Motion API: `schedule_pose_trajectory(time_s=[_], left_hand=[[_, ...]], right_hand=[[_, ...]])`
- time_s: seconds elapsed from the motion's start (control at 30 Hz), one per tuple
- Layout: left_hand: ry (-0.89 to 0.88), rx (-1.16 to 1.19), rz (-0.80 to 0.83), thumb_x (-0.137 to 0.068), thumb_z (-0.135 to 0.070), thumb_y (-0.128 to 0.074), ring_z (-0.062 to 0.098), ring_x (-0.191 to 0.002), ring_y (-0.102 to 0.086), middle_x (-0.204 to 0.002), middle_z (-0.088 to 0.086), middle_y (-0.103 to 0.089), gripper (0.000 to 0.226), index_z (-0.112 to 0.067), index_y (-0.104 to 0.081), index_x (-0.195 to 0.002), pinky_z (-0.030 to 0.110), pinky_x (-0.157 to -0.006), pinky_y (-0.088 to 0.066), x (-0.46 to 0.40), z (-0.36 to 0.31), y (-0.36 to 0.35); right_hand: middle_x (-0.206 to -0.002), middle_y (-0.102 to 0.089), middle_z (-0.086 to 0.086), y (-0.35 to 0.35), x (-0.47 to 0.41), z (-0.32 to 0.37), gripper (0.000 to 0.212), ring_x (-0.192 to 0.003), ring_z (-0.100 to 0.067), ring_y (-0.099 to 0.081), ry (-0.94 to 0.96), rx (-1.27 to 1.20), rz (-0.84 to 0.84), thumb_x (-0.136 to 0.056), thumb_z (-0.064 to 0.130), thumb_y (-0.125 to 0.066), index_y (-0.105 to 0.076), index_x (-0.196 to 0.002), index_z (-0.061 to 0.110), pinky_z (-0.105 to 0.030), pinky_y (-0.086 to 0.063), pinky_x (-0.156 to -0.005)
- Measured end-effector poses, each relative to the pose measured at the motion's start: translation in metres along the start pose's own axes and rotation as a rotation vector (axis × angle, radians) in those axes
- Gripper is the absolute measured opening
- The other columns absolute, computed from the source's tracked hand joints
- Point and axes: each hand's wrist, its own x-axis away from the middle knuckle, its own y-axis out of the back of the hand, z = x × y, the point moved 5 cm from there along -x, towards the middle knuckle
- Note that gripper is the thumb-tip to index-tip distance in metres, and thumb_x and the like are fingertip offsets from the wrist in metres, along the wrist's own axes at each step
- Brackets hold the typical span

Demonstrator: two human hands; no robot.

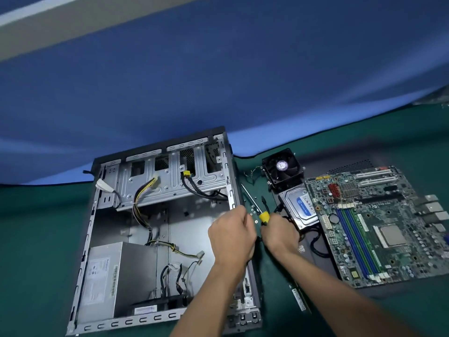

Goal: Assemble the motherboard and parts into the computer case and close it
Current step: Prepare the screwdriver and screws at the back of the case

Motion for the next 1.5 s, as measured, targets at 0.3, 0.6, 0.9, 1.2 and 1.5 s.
schedule_pose_trajectory(time_s=[0.3,0.6,0.9,1.2,1.5], left_hand=[[0.04,0.036,0.022,-0.073,-0.005,-0.069,0.018,-0.042,-0.028,-0.046,-0.008,-0.029,0.046,-0.02,-0.029,-0.055,0.022,-0.047,-0.023,0.001,0.005,-0.002],[0.084,0.041,0.03,-0.084,-0.012,-0.06,0.023,-0.048,-0.035,-0.047,-0.002,-0.038,0.044,-0.02,-0.027,-0.055,0.027,-0.051,-0.023,0.002,0.011,-0.006],[0.27,0.579,0.387,-0.103,-0.034,-0.03,0.011,-0.046,-0.048,-0.053,0.0,-0.055,0.052,-0.012,-0.057,-0.065,0.022,-0.049,-0.037,0.011,0.008,0.021],[0.212,0.958,0.546,-0.102,-0.03,-0.037,0.01,-0.037,-0.03,-0.043,-0.002,-0.041,0.046,-0.012,-0.053,-0.062,0.016,-0.037,-0.021,0.064,0.034,0.13],[0.422,1.676,0.301,-0.077,-0.032,-0.064,0.009,-0.04,-0.049,-0.055,0.002,-0.06,0.023,-0.011,-0.065,-0.068,0.017,-0.035,-0.035,0.142,0.122,0.203]], right_hand=[[-0.094,-0.069,-0.005,-0.005,0.001,-0.002,0.012,-0.072,-0.018,-0.047,0.044,0.012,-0.029,-0.096,0.018,-0.051,-0.05,-0.105,0.011,-0.029,-0.036,-0.063],[-0.074,-0.062,-0.002,0.016,0.011,-0.012,0.019,-0.07,-0.024,-0.057,0.021,-0.294,-0.077,-0.094,0.029,-0.055,-0.056,-0.078,0.018,-0.028,-0.041,-0.06],[-0.055,-0.057,0.007,0.083,0.08,0.009,0.019,-0.052,-0.013,-0.046,0.223,-0.732,-0.071,-0.087,0.018,-0.066,-0.065,-0.068,0.022,-0.026,-0.037,-0.054],[-0.044,-0.055,0.003,0.085,0.2,0.09,0.037,-0.037,-0.011,-0.041,0.499,-0.973,0.086,-0.089,0.009,-0.061,-0.062,-0.054,0.017,-0.021,-0.036,-0.042],[-0.059,-0.058,0.001,0.038,0.296,0.135,0.021,-0.05,-0.014,-0.052,0.441,-0.877,0.121,-0.093,0.024,-0.057,-0.056,-0.074,0.014,-0.031,-0.044,-0.053]])
